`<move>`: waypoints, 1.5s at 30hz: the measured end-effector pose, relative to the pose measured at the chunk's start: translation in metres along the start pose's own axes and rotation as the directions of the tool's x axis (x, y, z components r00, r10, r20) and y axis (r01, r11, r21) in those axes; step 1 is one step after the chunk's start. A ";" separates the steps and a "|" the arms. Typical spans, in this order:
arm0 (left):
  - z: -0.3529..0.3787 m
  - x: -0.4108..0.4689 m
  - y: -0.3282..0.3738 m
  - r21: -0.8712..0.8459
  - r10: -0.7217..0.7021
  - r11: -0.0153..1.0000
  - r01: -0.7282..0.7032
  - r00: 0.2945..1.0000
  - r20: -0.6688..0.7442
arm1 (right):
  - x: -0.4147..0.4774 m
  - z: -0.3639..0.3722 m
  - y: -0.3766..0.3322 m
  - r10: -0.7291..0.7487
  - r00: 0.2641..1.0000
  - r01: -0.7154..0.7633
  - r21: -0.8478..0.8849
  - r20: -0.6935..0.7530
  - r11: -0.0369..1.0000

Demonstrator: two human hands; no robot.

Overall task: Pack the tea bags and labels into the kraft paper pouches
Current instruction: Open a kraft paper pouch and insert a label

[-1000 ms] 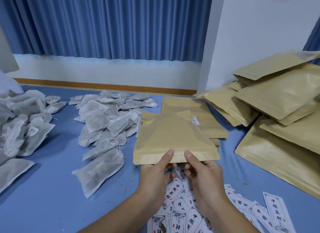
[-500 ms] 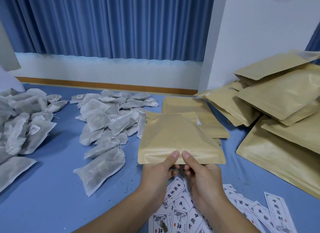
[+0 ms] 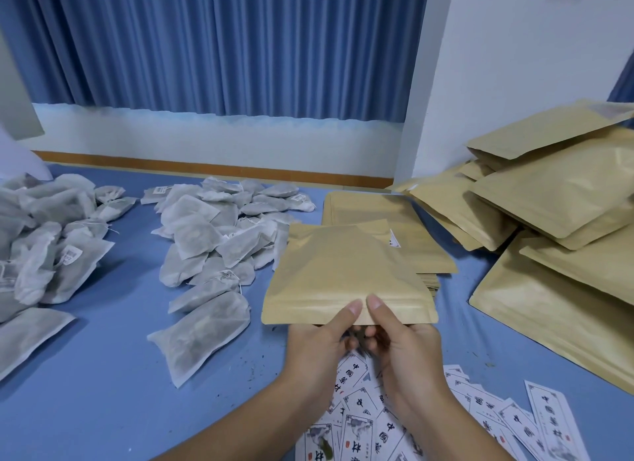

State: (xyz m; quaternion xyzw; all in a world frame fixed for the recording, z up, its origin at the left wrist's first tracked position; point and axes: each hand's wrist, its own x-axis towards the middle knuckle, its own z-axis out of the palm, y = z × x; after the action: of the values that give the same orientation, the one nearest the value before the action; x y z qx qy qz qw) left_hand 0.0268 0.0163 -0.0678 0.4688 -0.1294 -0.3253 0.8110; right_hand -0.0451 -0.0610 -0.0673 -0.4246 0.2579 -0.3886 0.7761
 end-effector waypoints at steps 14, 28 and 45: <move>0.001 0.001 0.005 0.003 -0.067 0.998 0.067 0.995 -0.069 | -0.002 0.002 -0.007 -0.014 1.000 0.013 -0.099 -0.001 0.995; -0.005 0.009 0.005 -0.024 -0.022 1.000 0.019 0.993 -0.118 | 0.003 -0.006 -0.008 0.009 0.999 -0.009 -0.006 -0.032 1.000; -0.010 0.009 0.003 0.045 -0.029 0.999 0.028 0.999 0.032 | -0.004 0.003 -0.006 -0.006 1.000 0.005 -0.078 -0.008 0.997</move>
State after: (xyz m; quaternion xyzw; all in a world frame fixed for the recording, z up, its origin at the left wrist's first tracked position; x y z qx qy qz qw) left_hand 0.0400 0.0183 -0.0710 0.4832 -0.1432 -0.3413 0.7934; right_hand -0.0472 -0.0586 -0.0599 -0.4537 0.2749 -0.3819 0.7568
